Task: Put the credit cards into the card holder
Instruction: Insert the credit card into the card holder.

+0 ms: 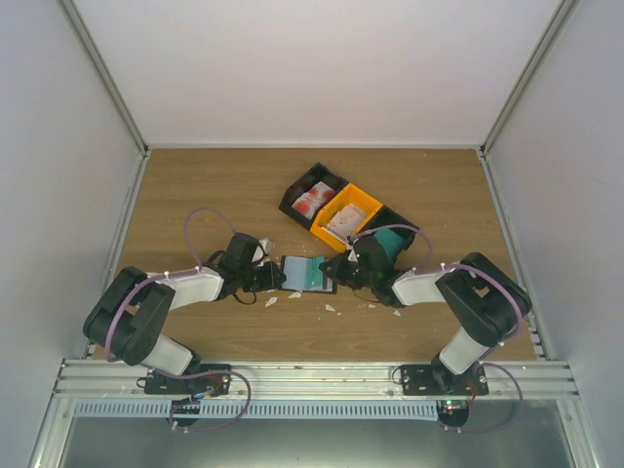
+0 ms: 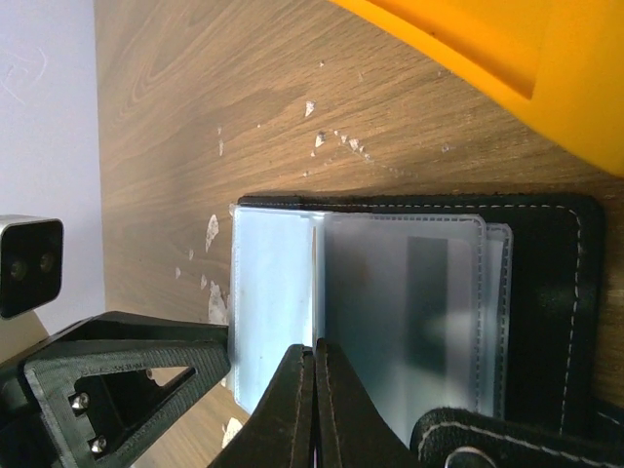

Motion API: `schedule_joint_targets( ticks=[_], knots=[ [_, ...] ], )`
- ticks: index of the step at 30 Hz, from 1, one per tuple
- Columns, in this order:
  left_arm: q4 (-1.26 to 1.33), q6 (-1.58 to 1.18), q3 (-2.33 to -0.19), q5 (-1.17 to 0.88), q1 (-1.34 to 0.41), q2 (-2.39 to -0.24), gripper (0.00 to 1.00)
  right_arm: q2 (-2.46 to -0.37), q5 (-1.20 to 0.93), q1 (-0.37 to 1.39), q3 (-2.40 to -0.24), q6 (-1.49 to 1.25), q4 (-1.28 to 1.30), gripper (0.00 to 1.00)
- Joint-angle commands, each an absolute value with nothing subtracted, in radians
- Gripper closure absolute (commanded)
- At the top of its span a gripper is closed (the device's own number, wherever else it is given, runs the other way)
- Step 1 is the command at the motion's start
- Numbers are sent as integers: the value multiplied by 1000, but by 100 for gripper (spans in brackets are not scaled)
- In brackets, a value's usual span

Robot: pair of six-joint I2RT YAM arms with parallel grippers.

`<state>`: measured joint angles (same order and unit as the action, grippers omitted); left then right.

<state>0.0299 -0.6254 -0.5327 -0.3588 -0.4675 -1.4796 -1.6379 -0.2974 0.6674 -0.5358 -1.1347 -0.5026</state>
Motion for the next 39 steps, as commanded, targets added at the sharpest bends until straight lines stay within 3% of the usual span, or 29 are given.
schedule_joint_targets(
  ticks=[1,23,29,36,39],
  knots=[
    [25,-591,-552,-360,-460,-1503,77,-1678,-297,676,-550,-1151,-549,99],
    [37,-572,-555,-404,-461,-1537,83,-1790,-355,709,-637,-1134,-540,97],
    [37,-571,-559,-421,-460,-1539,83,-1793,-306,742,-680,-1114,-471,86],
    [31,-571,-557,-419,-460,-1528,83,-1724,-201,768,-712,-1079,-347,64],
    [34,-572,-556,-422,-461,-1526,83,-1710,-172,780,-725,-1066,-298,63]
  ],
)
